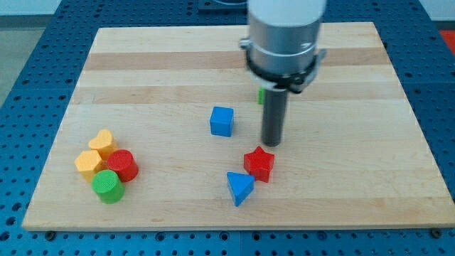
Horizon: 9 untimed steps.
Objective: Push the green star to the red star
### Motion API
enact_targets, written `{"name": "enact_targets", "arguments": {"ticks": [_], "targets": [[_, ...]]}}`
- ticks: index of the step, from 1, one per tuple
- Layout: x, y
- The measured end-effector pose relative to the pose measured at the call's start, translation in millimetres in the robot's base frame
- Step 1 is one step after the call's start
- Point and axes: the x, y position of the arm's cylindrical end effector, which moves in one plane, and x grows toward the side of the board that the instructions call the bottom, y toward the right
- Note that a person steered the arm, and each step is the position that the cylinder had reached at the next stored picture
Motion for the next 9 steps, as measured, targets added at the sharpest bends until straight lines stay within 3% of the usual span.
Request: {"name": "enact_targets", "arguments": {"ticks": [1,3,4,6,9], "targets": [[-42.0,45.4],[-166.1,53.7],[-170.5,51.9],[-158.1,-25.3],[-127.0,-24.6]]}}
